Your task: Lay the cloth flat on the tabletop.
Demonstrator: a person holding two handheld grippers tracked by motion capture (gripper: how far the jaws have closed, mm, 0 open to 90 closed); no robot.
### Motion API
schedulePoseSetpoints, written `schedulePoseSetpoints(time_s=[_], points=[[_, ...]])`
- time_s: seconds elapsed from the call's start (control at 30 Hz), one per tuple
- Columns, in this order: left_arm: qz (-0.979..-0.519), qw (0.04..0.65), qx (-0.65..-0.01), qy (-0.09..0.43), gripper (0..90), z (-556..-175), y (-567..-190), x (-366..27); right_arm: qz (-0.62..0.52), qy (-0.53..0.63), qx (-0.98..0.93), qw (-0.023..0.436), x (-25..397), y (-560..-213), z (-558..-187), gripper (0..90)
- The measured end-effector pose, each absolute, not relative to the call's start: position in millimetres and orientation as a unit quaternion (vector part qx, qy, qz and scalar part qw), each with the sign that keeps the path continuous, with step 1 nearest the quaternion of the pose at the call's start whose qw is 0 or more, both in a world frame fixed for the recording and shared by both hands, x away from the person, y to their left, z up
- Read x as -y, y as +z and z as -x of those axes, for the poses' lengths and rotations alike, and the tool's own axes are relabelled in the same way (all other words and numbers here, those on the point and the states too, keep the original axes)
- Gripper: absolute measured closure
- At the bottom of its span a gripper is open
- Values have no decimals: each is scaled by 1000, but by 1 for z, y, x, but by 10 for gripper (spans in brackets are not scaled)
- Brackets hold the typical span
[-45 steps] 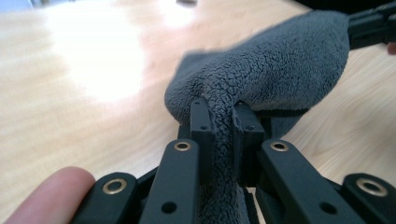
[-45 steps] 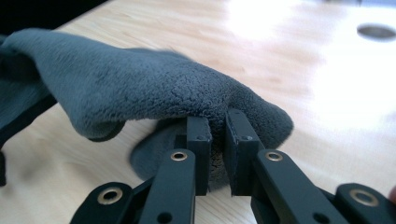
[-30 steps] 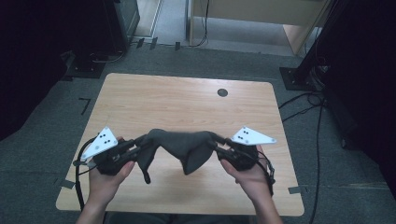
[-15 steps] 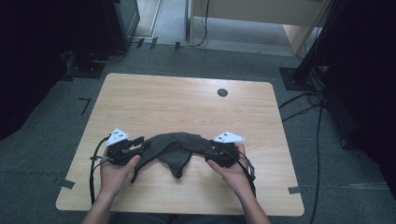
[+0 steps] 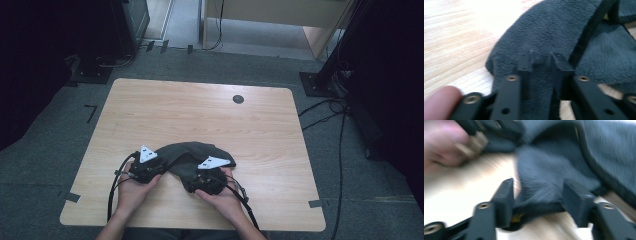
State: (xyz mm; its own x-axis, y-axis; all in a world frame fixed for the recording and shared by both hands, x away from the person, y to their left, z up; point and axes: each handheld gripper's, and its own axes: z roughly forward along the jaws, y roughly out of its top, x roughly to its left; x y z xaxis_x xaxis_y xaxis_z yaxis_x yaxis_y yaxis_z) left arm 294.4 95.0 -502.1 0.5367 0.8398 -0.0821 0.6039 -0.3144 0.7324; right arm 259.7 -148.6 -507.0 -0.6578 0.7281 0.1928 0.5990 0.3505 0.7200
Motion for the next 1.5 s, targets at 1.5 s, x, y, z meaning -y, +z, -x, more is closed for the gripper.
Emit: schedulePoseSetpoints(time_s=[1.5], points=[[-792, 423, -428, 101, 882, -291, -500, -82, -452, 386, -795, 119, 238, -491, -286, 796]])
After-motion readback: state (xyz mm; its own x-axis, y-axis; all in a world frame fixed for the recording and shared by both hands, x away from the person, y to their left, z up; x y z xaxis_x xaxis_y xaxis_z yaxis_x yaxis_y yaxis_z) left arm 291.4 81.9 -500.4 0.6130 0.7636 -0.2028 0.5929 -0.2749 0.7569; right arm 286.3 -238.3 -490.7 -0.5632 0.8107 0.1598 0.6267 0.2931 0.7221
